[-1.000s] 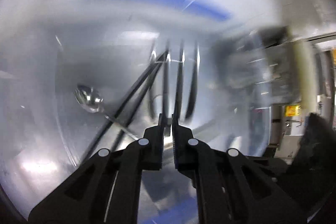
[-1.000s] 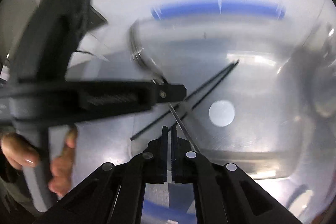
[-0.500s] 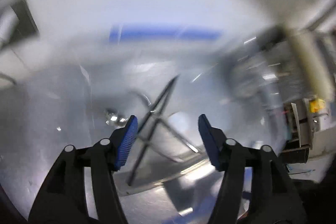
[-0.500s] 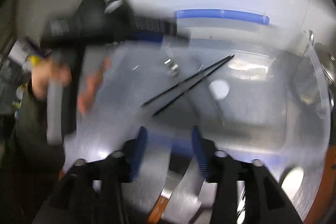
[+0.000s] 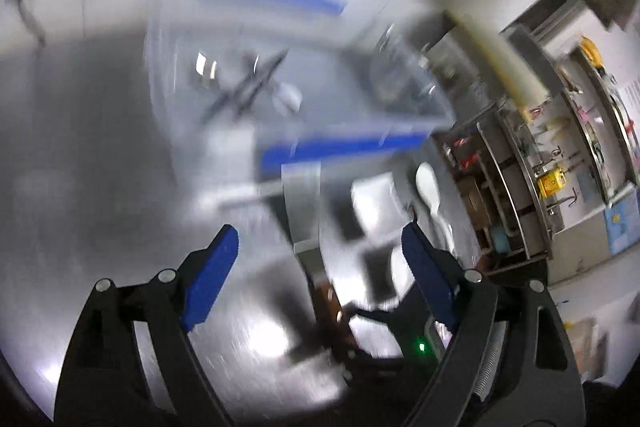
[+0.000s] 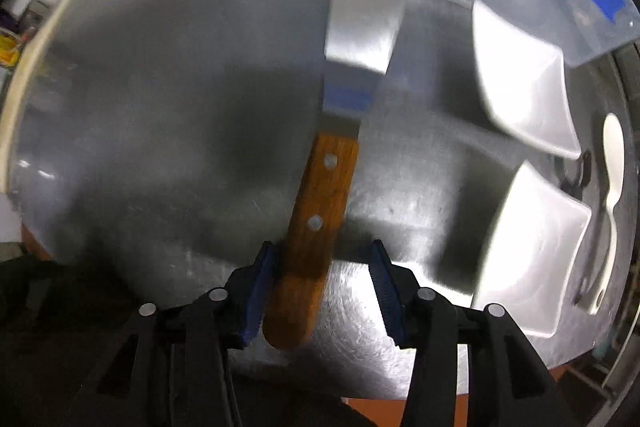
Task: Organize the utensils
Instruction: 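Grasp the wooden handle of the spatula with the right tool, then grasp the spatula handle with the left tool while the right tool holds it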
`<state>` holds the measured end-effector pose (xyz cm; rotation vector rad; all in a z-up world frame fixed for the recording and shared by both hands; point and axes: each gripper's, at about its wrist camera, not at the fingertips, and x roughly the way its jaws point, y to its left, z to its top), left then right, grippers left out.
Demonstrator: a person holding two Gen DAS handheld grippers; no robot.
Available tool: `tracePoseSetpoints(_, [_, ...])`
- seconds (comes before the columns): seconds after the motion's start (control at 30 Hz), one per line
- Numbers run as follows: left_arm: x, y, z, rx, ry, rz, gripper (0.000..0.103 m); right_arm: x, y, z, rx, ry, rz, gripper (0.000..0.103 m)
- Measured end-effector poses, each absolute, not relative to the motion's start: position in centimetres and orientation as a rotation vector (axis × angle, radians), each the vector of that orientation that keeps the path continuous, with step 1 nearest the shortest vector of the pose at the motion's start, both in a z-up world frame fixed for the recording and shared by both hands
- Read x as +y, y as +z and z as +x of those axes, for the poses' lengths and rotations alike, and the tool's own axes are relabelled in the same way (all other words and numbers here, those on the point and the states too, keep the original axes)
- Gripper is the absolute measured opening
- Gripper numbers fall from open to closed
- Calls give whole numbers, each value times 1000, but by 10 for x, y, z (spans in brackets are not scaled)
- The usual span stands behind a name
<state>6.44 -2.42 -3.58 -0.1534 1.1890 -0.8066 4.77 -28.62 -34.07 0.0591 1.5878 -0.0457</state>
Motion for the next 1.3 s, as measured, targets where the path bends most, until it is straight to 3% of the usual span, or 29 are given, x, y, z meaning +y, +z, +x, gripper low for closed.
tracePoseSetpoints(0.03, [-27, -48, 64, 1216, -792, -161, 80, -285, -342, 47, 1586, -45, 59, 29])
tracePoseSetpoints(0.4, [-54, -166, 40, 1663, -756, -288, 80, -329, -330, 26, 1558, 171, 642, 26])
tracePoseSetpoints(0.57, [-59, -183, 26, 1705, -737, -340, 79, -322, -328, 16, 1571, 257, 681, 26])
tracePoseSetpoints(0.67, [-59, -186, 22, 1705, -713, -344, 46, -314, -335, 15, 1583, 262, 660, 26])
tracePoseSetpoints(0.7, [-59, -187, 21, 1710, -703, -340, 26, -313, -340, 15, 1585, 258, 664, 26])
tracePoseSetpoints(0.73, [-55, -188, 19, 1714, -695, -348, 19, -314, -342, 15, 1587, 253, 669, 26])
tracePoseSetpoints(0.77, [-53, -187, 18, 1710, -696, -367, 18, -316, -342, 14, 1585, 259, 678, 26])
tracePoseSetpoints(1.03, [-47, -72, 9, 1353, -842, -273, 15, -316, -274, 18, 1424, 333, 580, 26])
tracePoseSetpoints(1.3, [-97, 50, 91, 1021, -913, -156, 14, -361, -184, 103, 1158, 181, 349, 26])
